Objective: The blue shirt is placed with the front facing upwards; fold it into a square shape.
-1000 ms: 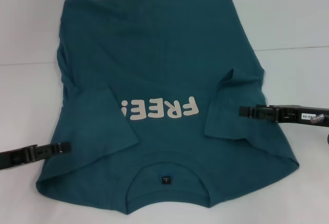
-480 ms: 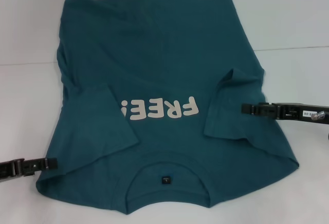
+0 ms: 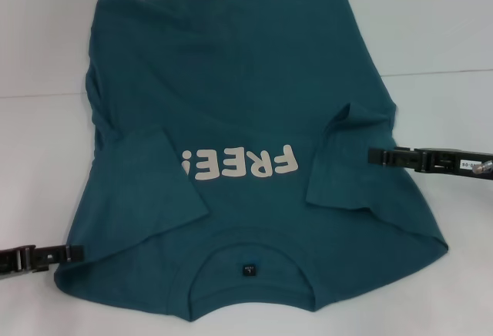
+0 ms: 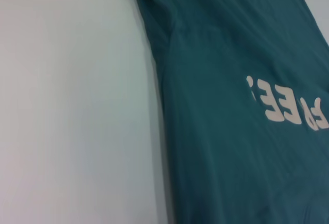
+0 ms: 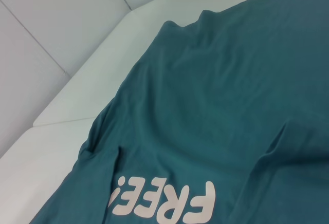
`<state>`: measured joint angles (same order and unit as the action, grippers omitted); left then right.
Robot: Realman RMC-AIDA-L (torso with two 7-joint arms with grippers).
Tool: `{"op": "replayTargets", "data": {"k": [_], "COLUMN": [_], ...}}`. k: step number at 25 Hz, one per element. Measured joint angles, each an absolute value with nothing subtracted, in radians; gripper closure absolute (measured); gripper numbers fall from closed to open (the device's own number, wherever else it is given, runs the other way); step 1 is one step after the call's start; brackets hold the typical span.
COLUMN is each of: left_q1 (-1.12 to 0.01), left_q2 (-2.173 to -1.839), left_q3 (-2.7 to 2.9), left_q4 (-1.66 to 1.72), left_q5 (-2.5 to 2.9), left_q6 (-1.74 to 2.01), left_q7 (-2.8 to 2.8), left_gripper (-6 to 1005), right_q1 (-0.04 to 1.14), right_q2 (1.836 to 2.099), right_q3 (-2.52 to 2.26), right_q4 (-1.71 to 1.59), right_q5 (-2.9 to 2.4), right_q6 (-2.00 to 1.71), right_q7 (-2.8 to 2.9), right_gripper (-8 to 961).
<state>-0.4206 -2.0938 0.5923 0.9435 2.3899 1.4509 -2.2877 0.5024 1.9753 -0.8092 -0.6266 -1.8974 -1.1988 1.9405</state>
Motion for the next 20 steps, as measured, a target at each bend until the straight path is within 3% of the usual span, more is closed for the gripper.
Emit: {"op": "replayTargets", "data": {"k": [20], "left_q1": [-0.476], "left_q2": [-2.088], "left_q3": [0.603], "left_q4": [0.916], "left_q5": [2.422], "left_q6": [1.514], "left_q7": [-2.283], "left_gripper": [123], "right_q1": [0.503], "right_q2": [1.971], "right_q3": [-0.799], "right_q4": [-0.624], "right_q5": [-1.897], "right_q6": [-1.188], "right_q7": [1.952], "right_gripper": [135]}}
